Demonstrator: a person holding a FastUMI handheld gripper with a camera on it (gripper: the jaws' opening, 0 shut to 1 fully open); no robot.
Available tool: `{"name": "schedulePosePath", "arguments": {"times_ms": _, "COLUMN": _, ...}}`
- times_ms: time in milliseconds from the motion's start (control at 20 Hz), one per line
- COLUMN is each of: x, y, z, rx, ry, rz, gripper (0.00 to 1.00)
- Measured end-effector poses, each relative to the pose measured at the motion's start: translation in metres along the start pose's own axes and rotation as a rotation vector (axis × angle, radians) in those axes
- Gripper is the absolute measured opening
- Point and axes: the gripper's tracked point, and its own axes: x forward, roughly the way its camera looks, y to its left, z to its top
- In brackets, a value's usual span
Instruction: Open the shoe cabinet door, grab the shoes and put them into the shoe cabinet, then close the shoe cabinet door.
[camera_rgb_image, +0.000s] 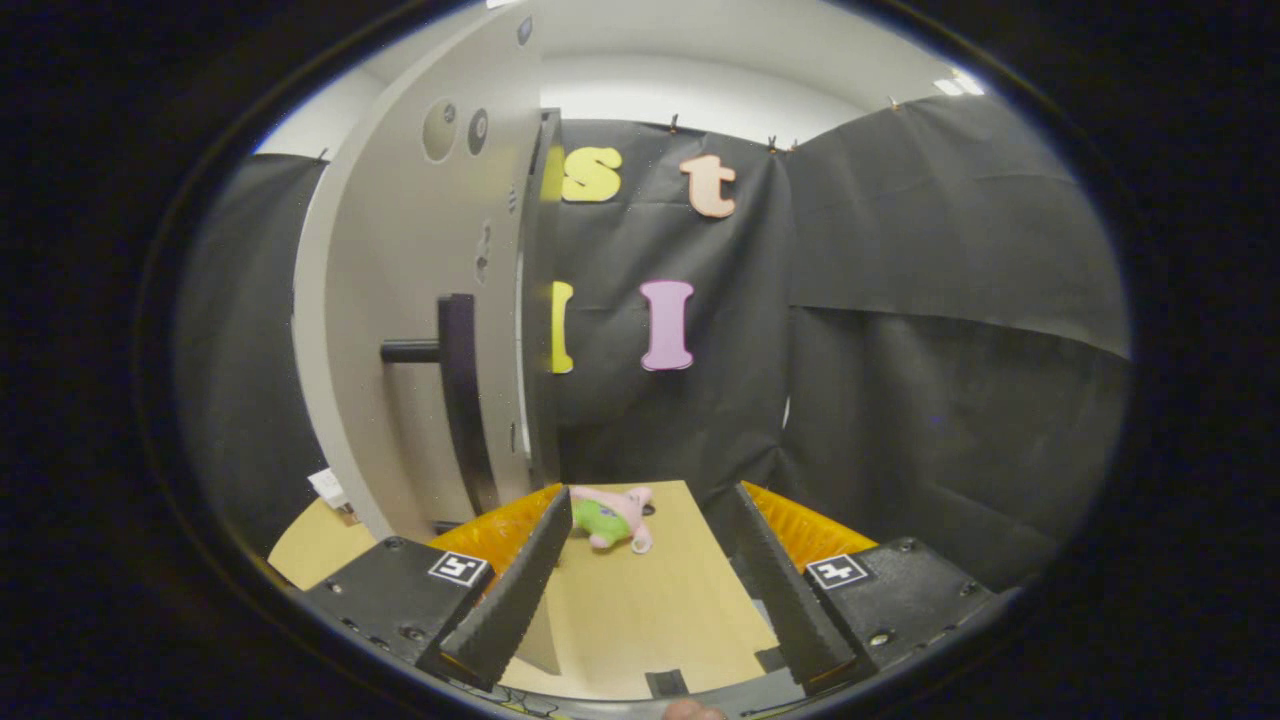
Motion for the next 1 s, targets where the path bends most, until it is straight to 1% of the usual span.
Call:
{"name": "schedulePosePath", "arguments": {"times_ms": 50, "x": 0.0, "y": 0.0, "z": 0.001, "rx": -0.011, "ry": -0.009, "rz": -0.007, "gripper": 0.98}}
{"name": "schedulePosePath", "arguments": {"times_ms": 150, "x": -0.001, "y": 0.007, "z": 0.002, "rx": -0.016, "ry": -0.013, "rz": -0.01, "gripper": 0.97}}
{"name": "schedulePosePath", "arguments": {"times_ms": 200, "x": -0.001, "y": 0.015, "z": 0.002, "rx": -0.004, "ry": -0.012, "rz": 0.01, "gripper": 0.97}}
{"name": "schedulePosePath", "arguments": {"times_ms": 300, "x": -0.005, "y": 0.026, "z": 0.002, "rx": -0.019, "ry": -0.006, "rz": 0.004, "gripper": 0.92}}
{"name": "schedulePosePath", "arguments": {"times_ms": 400, "x": -0.013, "y": 0.043, "z": 0.003, "rx": -0.033, "ry": -0.007, "rz": 0.01, "gripper": 0.92}}
{"name": "schedulePosePath", "arguments": {"times_ms": 650, "x": -0.019, "y": 0.129, "z": 0.003, "rx": -0.03, "ry": -0.012, "rz": 0.132, "gripper": 0.92}}
{"name": "schedulePosePath", "arguments": {"times_ms": 850, "x": -0.006, "y": 0.199, "z": 0.005, "rx": -0.016, "ry": -0.007, "rz": 0.235, "gripper": 0.93}}
{"name": "schedulePosePath", "arguments": {"times_ms": 1000, "x": 0.008, "y": 0.252, "z": 0.012, "rx": -0.036, "ry": -0.01, "rz": 0.315, "gripper": 0.94}}
